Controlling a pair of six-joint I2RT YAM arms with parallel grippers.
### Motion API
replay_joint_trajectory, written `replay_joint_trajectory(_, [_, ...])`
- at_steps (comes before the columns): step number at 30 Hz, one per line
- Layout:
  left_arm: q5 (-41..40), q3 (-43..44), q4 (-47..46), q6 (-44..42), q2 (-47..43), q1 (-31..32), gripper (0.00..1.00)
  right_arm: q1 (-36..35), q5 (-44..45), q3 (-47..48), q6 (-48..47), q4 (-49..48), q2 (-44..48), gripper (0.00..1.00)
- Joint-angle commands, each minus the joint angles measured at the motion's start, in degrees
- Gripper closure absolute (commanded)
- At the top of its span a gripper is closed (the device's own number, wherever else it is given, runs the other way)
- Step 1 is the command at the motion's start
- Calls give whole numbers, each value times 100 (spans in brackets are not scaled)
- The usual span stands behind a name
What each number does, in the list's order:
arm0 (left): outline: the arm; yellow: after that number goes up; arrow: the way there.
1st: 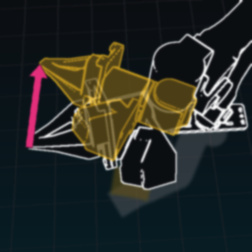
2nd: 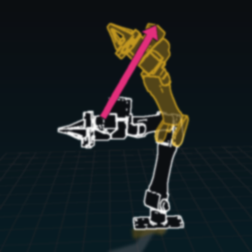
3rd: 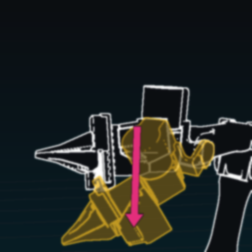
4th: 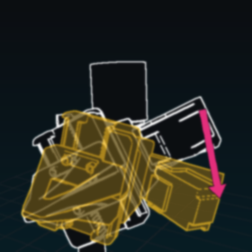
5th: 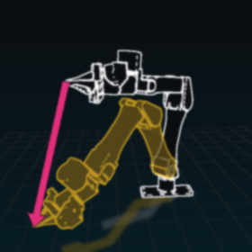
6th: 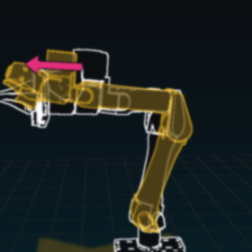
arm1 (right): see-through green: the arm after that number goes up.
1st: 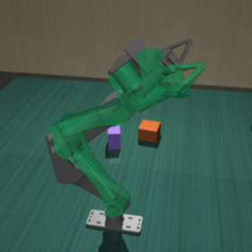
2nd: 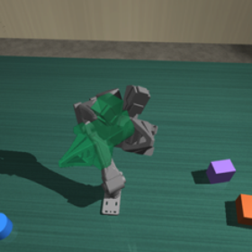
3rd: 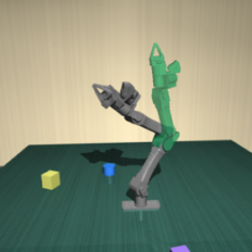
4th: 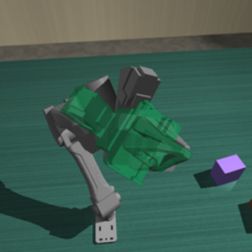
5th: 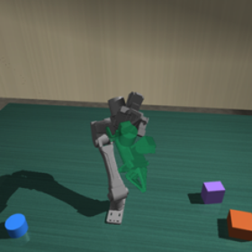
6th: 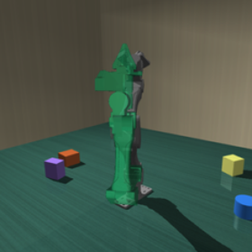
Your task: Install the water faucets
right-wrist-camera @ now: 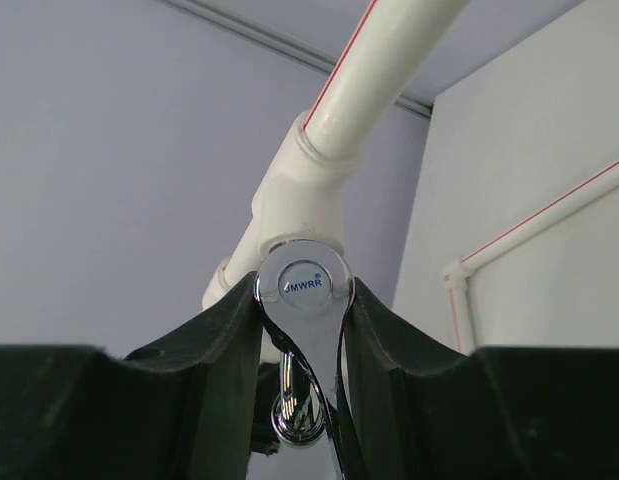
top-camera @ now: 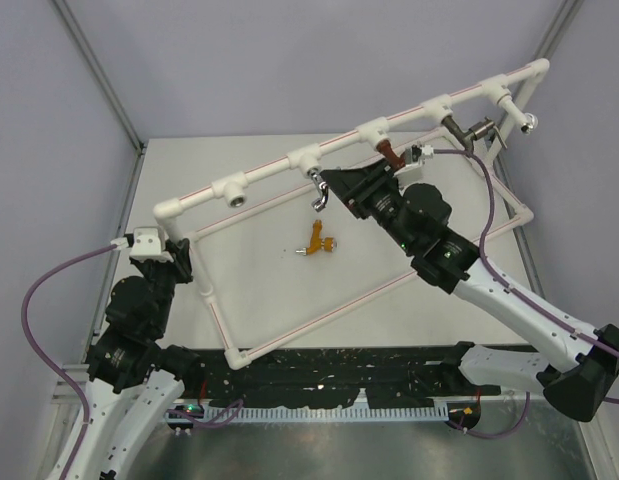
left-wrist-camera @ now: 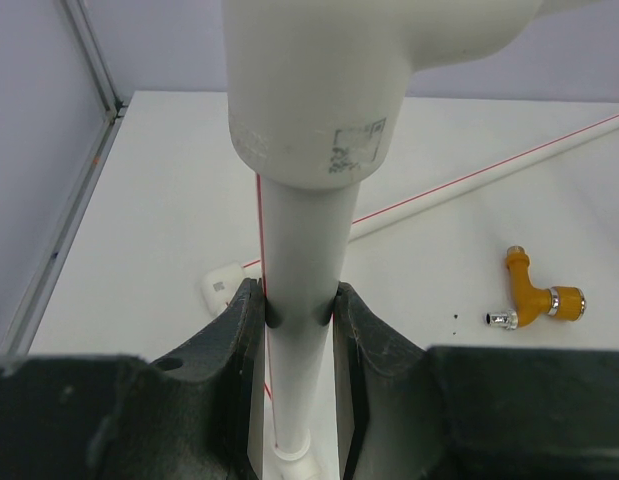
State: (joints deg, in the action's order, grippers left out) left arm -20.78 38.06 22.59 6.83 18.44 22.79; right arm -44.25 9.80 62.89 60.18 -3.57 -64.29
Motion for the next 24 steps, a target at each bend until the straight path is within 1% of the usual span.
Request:
replay_joint_trajectory(1, [539,-10,413,143,46,86,100,-40,259,-400,1881,-582,75,95])
replay_joint_trajectory(3, [539,-10,413,143,55,86,100,-31,276,-471,2329,-601,84,89])
replay_joint_trajectory(4, [539,-10,413,143,55,86,100,-40,294,-532,2401,-601,84,85])
replay_joint_trajectory(5, [539,-10,413,143,64,86,100,-40,355,-559,2471,-618,118,84])
replay_joint_trajectory(7, [531,-9,413,143,64,86,100,-40,461,-594,2350,-627,171,79])
replay_joint_trajectory(8, [531,-1,422,143,64,86,100,-40,479,-577,2218,-662,198,71])
replay_joint_trajectory(9, [531,-9,413,143,64,86,100,-31,514,-550,1886,-680,250,61])
replay_joint_trajectory(10, [522,-10,422,143,64,86,100,-40,505,-463,1605,-732,268,57])
replay_joint_trajectory(11, [522,-1,413,143,64,86,100,-40,540,-393,1141,-706,320,46])
replay_joint_trajectory(12, [522,-1,413,143,81,86,100,-40,566,-322,953,-637,382,42])
replay_joint_trajectory(13, [531,-1,422,143,81,86,100,-40,601,-304,638,-636,408,34])
replay_joint_trajectory(14, [531,-9,413,143,81,86,100,-40,602,-321,522,-653,487,31])
replay_joint_trajectory(15, [531,-10,422,143,81,86,100,-40,689,-339,312,-645,540,26])
replay_joint_trajectory(19, [513,-10,422,134,90,86,100,-40,769,-462,-348,-539,760,17])
replay_joint_trajectory(21, [513,-1,422,134,99,86,100,-40,751,-462,-901,-469,865,13])
replay_joint_trajectory(23, [513,-1,430,126,107,94,100,-40,664,-401,-1691,-329,962,9])
replay_joint_trajectory(24, [513,-9,431,126,116,86,100,-40,550,-375,-2329,-293,1041,6])
